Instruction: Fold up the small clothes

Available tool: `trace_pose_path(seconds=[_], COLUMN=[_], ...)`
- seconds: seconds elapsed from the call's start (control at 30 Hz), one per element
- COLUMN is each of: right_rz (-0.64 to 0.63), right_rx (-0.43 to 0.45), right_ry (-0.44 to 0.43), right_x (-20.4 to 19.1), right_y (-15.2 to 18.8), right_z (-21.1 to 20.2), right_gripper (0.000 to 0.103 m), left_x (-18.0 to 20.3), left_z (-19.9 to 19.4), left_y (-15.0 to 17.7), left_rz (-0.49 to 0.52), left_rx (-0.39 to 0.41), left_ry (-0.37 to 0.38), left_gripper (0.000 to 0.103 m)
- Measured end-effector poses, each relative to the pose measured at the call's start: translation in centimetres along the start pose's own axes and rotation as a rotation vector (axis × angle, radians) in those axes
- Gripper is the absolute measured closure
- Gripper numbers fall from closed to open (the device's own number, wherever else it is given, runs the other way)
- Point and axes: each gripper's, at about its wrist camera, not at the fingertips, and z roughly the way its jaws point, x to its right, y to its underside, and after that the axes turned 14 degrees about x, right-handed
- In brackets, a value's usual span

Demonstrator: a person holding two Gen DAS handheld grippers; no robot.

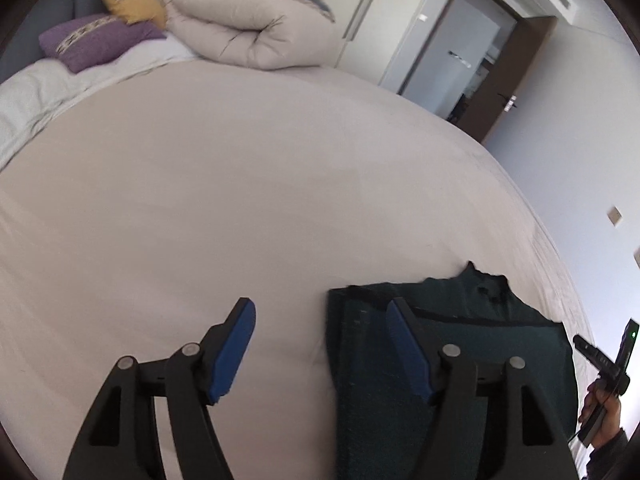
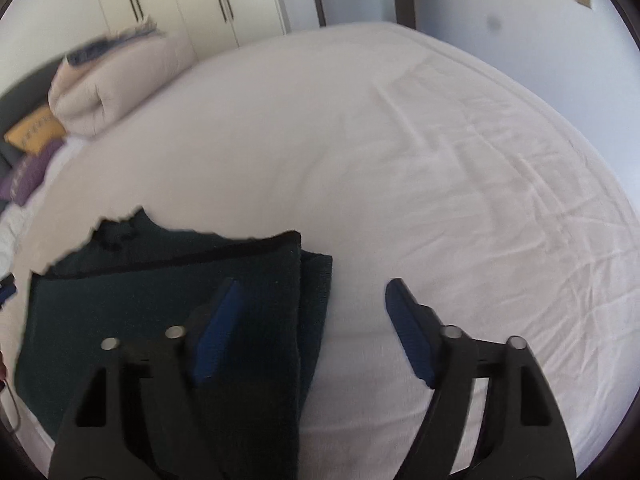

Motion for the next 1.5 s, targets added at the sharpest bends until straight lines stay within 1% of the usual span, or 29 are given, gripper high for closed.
trace_pose_path(seconds=[0.07, 0.1, 0.17, 0.23, 0.3, 0.33, 0.4, 0.47, 0.6, 0.63, 0.7, 0.73, 0.77, 0.8, 0.83, 0.87, 0.93, 1.0, 1.07, 1.13, 1.2, 1.27, 1.3, 1.33, 1.4, 1.5], right_rz=[0.037, 0.056, 0.072, 0.041, -0.039, -0.074, -0.066, -0.039, -0.003, 0.006, 0.019, 0.02, 0.017, 0.011, -0.003, -0.019, -0.022, -0.013, -0.019, -0.041, -0.041, -0.056, -0.059, -0.056, -0.045, -0.01], right_rx=[0.034, 0.045, 0.037, 0.012, -0.018, -0.045, -0.107, -0.11, -0.089, -0.083, -0.055, -0.038, -0.031, -0.047, -0.08, -0.093, -0.085, -0.093, -0.1, -0.104, -0.102, -0.083, -0.073, -0.068, -0.066, -0.074], right_ry=[0.017, 0.011, 0.004, -0.031, -0.017, -0.005, -0.003, -0.003, -0.003, 0.003, 0.006, 0.01, 0.01, 0.009, 0.01, 0.014, 0.018, 0.033, 0.048, 0.057, 0.05, 0.055, 0.054, 0.053, 0.05, 0.036], right_x=[0.5, 0.6, 0.4, -0.6, -1.8, -2.3, -2.1, -1.6, -1.0, -0.9, -0.6, -0.6, -0.6, -0.5, -0.5, -0.5, -0.2, 0.1, 0.2, 0.0, -0.3, -0.7, -0.9, -1.0, -0.8, -0.1], right_y=[0.2, 0.3, 1.0, 2.2, 3.6, 4.5, 6.3, 7.5, 8.0, 8.0, 8.1, 8.2, 8.5, 9.0, 9.6, 10.0, 10.3, 10.2, 10.3, 10.6, 11.0, 11.1, 11.2, 11.2, 11.3, 11.4], right_z=[-1.7, -2.3, -3.4, -4.1, -4.5, -4.4, -4.4, -5.0, -6.6, -6.9, -7.8, -8.4, -8.9, -9.0, -8.8, -8.7, -9.4, -9.9, -10.3, -10.7, -11.4, -11.9, -12.3, -12.4, -12.6, -12.6], right_gripper=[0.028, 0.028, 0.028, 0.028, 0.029, 0.029, 0.029, 0.032, 0.045, 0.045, 0.046, 0.046, 0.046, 0.046, 0.046, 0.047, 0.048, 0.049, 0.05, 0.055, 0.07, 0.072, 0.077, 0.078, 0.086, 0.093], left_x=[2.2, 3.5, 5.7, 7.6, 8.6, 8.6, 8.1, 7.9, 8.0, 8.1, 8.2, 8.2, 8.1, 7.9, 7.6, 7.2, 6.1, 5.1, 4.9, 4.8, 4.5, 4.4, 4.3, 4.3, 4.3, 4.3], left_z=[-0.5, -0.7, -0.6, 0.1, 1.3, 1.6, 2.6, 2.1, 0.6, 0.0, -1.7, -2.3, -2.7, -2.7, -2.3, -2.0, -1.5, -1.5, -1.7, -2.1, -2.3, -2.4, -2.5, -2.5, -2.5, -2.5], left_y=[0.3, 0.7, 1.7, 3.4, 5.2, 5.8, 7.3, 7.7, 7.5, 7.4, 7.8, 8.2, 8.5, 9.1, 9.8, 10.2, 10.4, 9.9, 9.8, 10.0, 10.2, 10.5, 10.5, 10.5, 10.5, 10.6], left_rz=[0.059, 0.09, 0.137, 0.197, 0.241, 0.252, 0.273, 0.268, 0.27, 0.262, 0.247, 0.25, 0.257, 0.265, 0.266, 0.261, 0.211, 0.157, 0.157, 0.162, 0.151, 0.14, 0.137, 0.135, 0.136, 0.138], left_rx=[0.002, 0.005, -0.003, -0.032, -0.073, -0.09, -0.133, -0.115, -0.091, -0.071, -0.016, 0.005, 0.011, 0.001, -0.028, -0.047, -0.079, -0.087, -0.088, -0.086, -0.085, -0.084, -0.083, -0.082, -0.084, -0.087], left_ry=[0.025, 0.045, 0.078, 0.094, 0.093, 0.083, 0.047, 0.05, 0.004, -0.007, -0.003, -0.008, -0.014, -0.02, -0.027, -0.034, -0.036, -0.032, -0.053, -0.06, -0.059, -0.056, -0.055, -0.054, -0.054, -0.057], left_gripper=[0.033, 0.033, 0.029, 0.028, 0.028, 0.028, 0.028, 0.028, 0.028, 0.028, 0.028, 0.027, 0.023, 0.021, 0.02, 0.02, 0.017, 0.017, 0.017, 0.017, 0.017, 0.017, 0.017, 0.017, 0.017, 0.017])
